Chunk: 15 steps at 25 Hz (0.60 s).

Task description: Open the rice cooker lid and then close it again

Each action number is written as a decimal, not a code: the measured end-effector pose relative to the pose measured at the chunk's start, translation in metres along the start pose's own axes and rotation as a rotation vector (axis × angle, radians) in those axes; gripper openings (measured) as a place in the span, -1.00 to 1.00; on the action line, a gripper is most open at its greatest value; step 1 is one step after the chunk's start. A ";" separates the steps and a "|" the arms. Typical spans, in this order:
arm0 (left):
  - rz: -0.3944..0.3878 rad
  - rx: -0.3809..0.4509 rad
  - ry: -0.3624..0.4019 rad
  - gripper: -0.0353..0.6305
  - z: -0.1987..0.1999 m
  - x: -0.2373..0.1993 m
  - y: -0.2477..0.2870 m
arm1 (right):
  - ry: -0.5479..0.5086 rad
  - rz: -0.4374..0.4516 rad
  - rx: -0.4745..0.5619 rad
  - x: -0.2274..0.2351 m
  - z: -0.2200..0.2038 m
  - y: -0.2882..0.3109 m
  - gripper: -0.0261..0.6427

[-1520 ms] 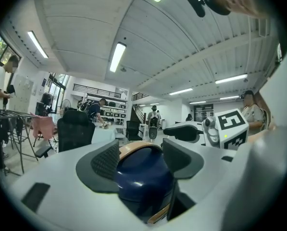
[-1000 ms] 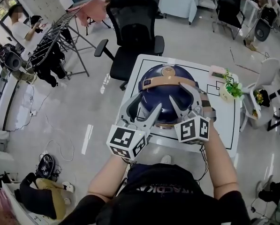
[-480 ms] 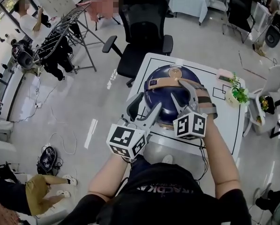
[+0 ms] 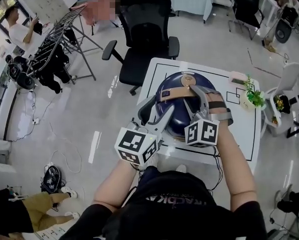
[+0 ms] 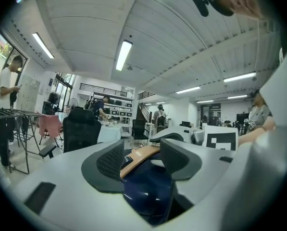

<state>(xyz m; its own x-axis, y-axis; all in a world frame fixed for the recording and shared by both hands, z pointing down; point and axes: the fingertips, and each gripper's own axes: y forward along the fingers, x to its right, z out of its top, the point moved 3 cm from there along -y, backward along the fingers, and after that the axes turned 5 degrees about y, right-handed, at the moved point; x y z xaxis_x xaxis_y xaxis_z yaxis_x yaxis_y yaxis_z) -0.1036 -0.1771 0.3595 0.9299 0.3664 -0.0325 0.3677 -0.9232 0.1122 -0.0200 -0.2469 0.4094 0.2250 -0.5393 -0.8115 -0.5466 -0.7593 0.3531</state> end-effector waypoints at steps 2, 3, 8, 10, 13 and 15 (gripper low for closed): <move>-0.021 -0.005 0.010 -0.23 0.001 -0.007 0.002 | -0.009 -0.003 -0.022 -0.001 0.002 0.005 -0.34; -0.029 -0.007 0.013 -0.26 0.001 -0.011 0.004 | -0.014 -0.004 -0.033 -0.002 0.004 0.007 -0.34; -0.065 -0.024 0.010 -0.44 -0.001 -0.029 0.013 | -0.023 -0.011 -0.071 -0.004 0.011 0.016 -0.34; -0.079 -0.029 0.009 -0.57 -0.003 -0.032 0.018 | -0.029 -0.013 -0.082 -0.006 0.012 0.019 -0.35; -0.096 -0.035 0.007 -0.78 -0.007 -0.039 0.027 | -0.038 -0.019 -0.100 -0.007 0.011 0.023 -0.36; -0.109 -0.041 0.006 -0.87 -0.010 -0.043 0.032 | -0.036 -0.022 -0.108 -0.007 0.011 0.024 -0.36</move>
<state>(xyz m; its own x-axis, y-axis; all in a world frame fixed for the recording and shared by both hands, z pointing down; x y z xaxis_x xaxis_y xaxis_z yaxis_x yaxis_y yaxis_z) -0.1321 -0.2213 0.3741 0.8844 0.4649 -0.0410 0.4655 -0.8725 0.1484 -0.0438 -0.2566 0.4184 0.2060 -0.5100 -0.8352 -0.4509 -0.8069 0.3815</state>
